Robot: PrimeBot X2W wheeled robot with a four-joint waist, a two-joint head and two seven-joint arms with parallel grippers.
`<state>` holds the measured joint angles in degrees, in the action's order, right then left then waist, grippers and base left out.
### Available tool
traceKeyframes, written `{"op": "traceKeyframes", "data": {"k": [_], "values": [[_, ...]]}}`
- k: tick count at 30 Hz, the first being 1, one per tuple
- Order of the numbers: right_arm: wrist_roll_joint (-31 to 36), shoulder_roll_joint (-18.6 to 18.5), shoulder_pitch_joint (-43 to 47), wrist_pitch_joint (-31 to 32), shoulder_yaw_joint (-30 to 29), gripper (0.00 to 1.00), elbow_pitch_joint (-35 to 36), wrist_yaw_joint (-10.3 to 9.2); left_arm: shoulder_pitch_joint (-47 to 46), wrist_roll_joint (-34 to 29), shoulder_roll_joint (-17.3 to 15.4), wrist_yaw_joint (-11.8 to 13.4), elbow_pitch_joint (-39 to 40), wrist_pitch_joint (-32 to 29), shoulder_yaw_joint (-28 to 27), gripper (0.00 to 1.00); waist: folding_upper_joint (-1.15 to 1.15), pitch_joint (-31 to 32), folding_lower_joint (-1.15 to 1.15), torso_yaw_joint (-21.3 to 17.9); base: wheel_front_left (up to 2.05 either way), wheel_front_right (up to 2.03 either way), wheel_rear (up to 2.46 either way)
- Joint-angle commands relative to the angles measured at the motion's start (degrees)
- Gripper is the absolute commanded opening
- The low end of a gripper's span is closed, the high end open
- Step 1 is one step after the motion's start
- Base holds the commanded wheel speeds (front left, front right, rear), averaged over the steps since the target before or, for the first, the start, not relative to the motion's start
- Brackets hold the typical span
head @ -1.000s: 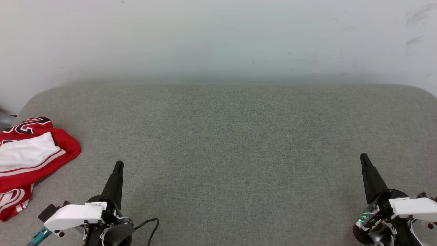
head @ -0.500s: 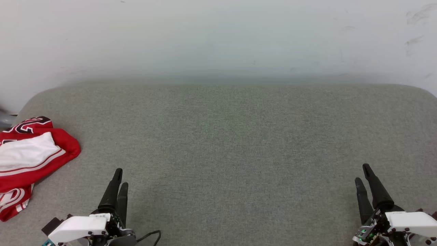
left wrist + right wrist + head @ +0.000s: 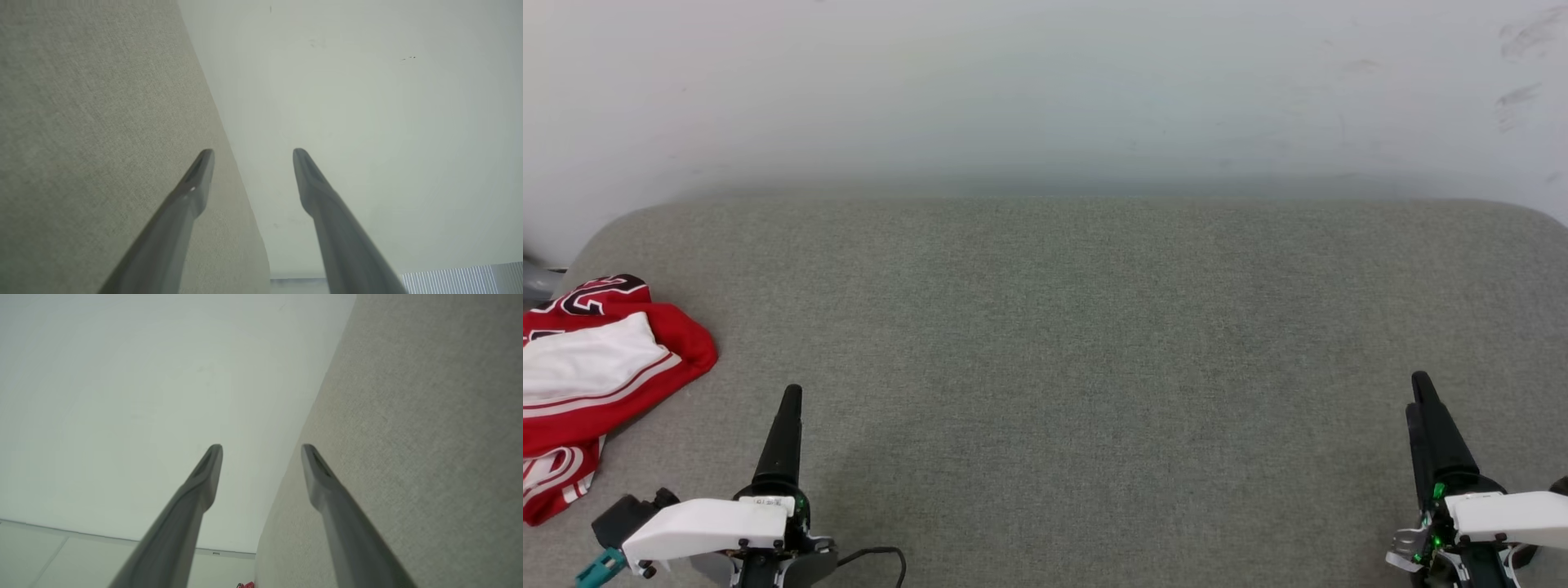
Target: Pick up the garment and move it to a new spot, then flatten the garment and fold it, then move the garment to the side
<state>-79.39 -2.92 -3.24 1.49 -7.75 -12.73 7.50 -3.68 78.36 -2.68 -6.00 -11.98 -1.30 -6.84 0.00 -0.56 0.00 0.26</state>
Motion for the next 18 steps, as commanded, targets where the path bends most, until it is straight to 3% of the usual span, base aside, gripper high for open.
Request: {"op": "traceKeyframes", "data": {"k": [1,18], "values": [[2.8,0.0,-0.7,-0.7,-0.1,1.00,2.0,0.00,-1.4,-2.8,-0.1,0.6,2.0,0.6,0.1,1.00,0.00,0.0,0.00,0.0,0.00,0.00,0.00],[25.9,0.0,0.5,-4.3,2.4,1.00,8.2,-0.01,-0.6,-24.9,-0.2,6.8,6.5,4.2,4.3,1.00,0.00,-0.4,0.00,0.2,0.00,0.00,0.00]]}}
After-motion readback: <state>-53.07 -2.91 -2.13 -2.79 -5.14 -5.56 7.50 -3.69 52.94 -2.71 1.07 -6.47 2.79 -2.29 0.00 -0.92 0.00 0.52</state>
